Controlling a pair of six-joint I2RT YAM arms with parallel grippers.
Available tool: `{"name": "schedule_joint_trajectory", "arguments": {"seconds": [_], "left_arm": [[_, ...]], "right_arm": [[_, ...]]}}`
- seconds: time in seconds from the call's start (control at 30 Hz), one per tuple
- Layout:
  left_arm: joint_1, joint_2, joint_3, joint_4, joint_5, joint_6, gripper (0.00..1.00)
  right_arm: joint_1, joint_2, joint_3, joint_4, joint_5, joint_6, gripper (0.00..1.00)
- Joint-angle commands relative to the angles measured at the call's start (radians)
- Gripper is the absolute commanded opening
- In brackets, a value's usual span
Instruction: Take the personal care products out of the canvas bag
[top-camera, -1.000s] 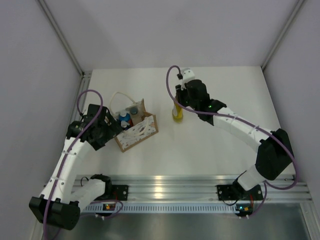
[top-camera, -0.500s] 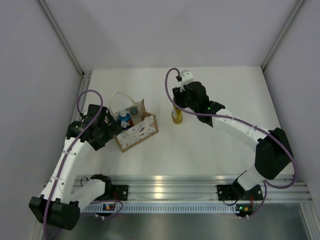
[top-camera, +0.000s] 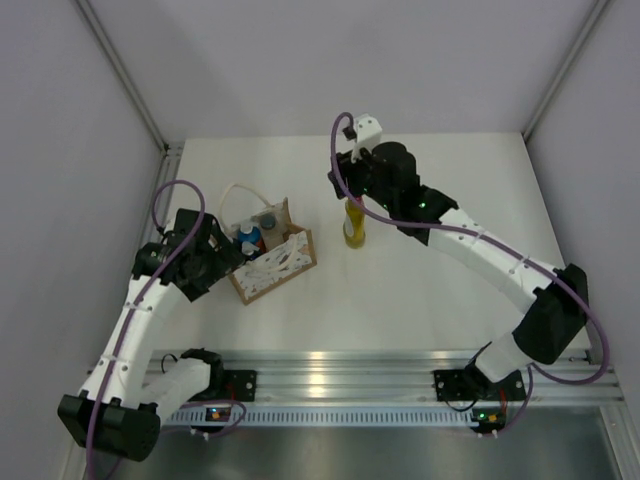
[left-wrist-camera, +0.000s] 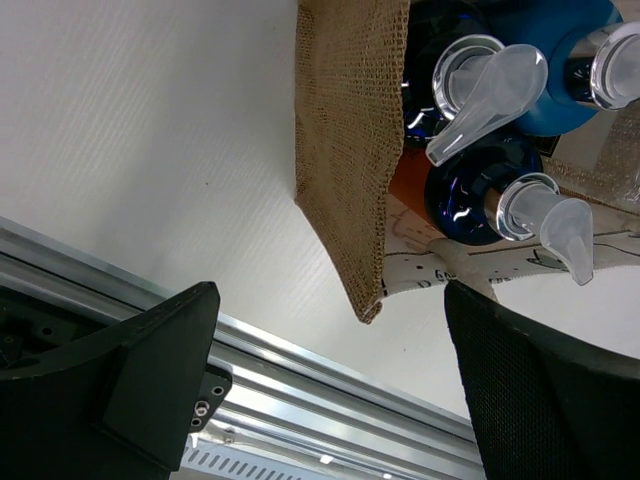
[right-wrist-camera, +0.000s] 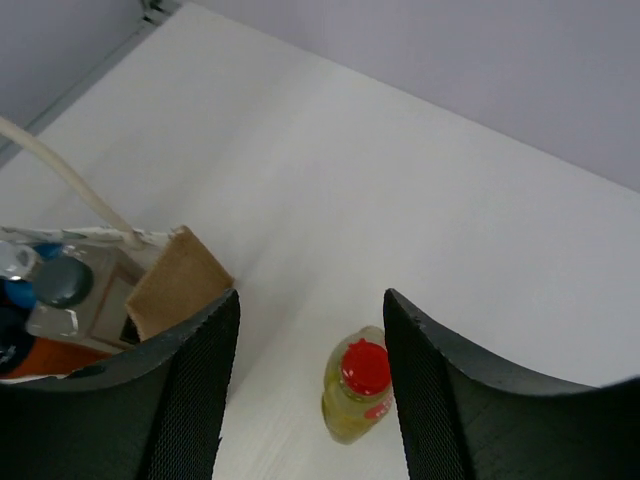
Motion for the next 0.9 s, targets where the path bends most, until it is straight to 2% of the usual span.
{"name": "schedule_joint_trajectory", "arguments": {"seconds": [0.0,0.13,0.53,0.87], "left_arm": [[0.000,-0.029,-0.003,0.027,-0.055,-0.036,0.98],[0.000,-0.025,-0.021,0.028,-0.063,-0.056,0.99],[0.000,-0.012,-0.095,0.074,-0.053,-0.058,0.98],[0.000,-0.015,-0.120,0.077,-0.060,-0.058,0.95]], "right_arm": [[0.080,0.002,0.144,-0.059,-0.042,-0.020,0.56],[0.175,0.083,0.251,-0.136,-0.058,-0.012,0.56],[0.279,0.371,0.601,-0.384,-0.081,0.147,0.55],[0.310,0.500,0.700,-0.547,-0.068,0.207,0.50]]}}
